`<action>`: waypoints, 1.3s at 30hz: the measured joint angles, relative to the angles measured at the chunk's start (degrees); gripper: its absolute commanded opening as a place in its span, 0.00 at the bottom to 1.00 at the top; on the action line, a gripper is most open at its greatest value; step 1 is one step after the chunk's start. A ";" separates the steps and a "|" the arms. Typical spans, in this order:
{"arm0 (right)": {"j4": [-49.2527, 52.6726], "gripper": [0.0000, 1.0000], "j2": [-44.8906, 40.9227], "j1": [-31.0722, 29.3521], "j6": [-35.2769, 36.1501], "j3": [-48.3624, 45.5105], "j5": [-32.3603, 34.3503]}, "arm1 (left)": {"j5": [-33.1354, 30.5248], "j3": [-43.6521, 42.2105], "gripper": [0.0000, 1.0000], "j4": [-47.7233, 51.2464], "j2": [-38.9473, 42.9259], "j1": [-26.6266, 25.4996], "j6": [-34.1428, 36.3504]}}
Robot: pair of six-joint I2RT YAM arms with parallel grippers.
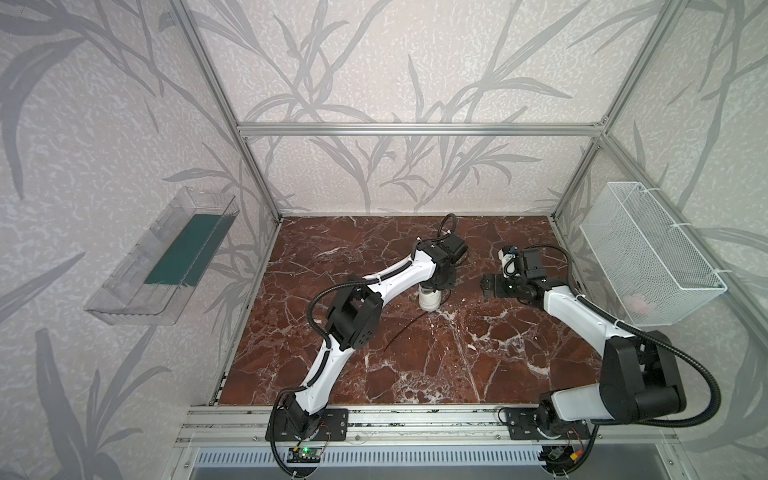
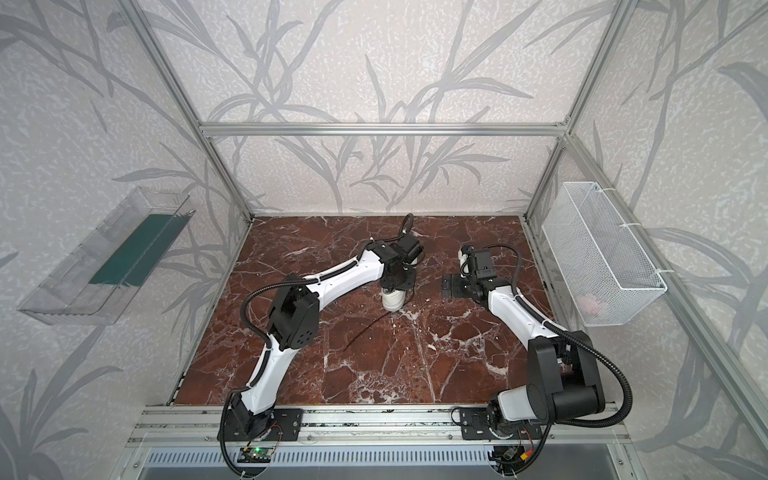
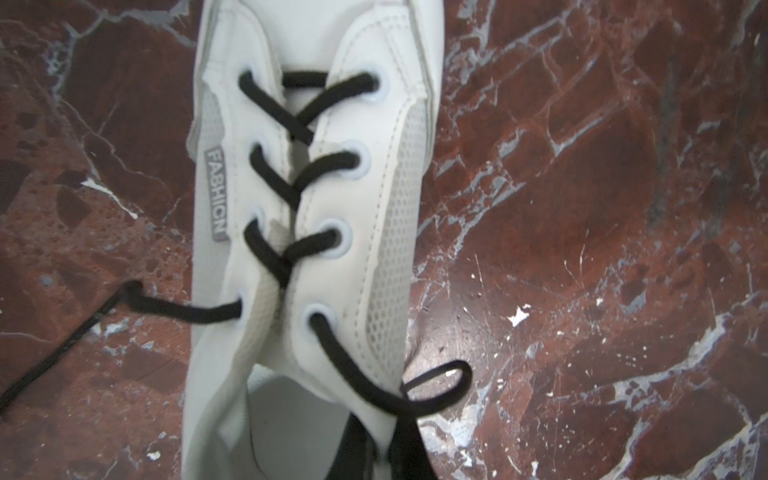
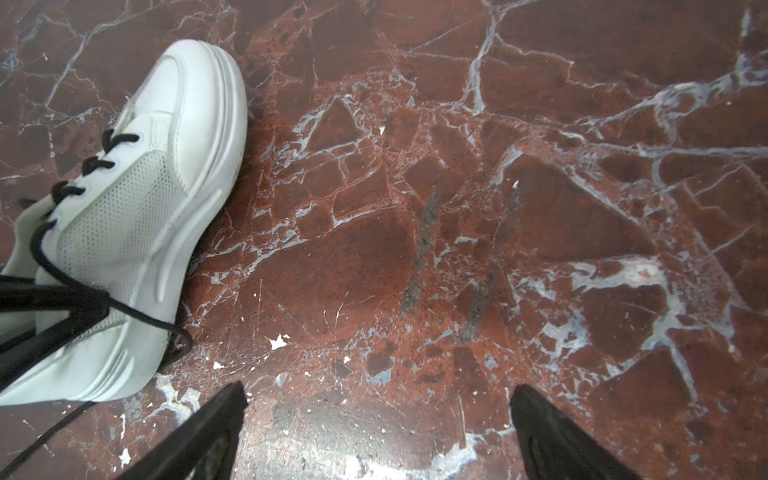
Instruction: Tie the shoes
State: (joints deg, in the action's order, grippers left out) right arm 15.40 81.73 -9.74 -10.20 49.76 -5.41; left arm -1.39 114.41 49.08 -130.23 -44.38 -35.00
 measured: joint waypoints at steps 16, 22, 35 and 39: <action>7.50 0.98 16.63 0.00 -1.73 16.15 -5.73 | -2.32 -7.67 0.40 -6.67 5.90 0.61 -2.05; 11.34 0.96 24.96 -1.05 -1.79 24.26 -7.37 | -5.84 -14.49 0.42 -8.35 15.82 2.10 -0.26; 14.34 0.95 21.66 -1.95 -3.15 20.13 -11.19 | 0.68 -36.26 0.37 -10.95 24.57 8.83 7.02; 14.64 0.95 20.15 -1.95 -3.52 17.77 -11.39 | 2.14 -40.37 0.36 -11.45 24.61 3.69 9.16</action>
State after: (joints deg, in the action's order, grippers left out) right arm 30.04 101.89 -11.68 -13.72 67.53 -16.80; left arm 0.75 74.04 37.63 -105.62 -40.69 -25.85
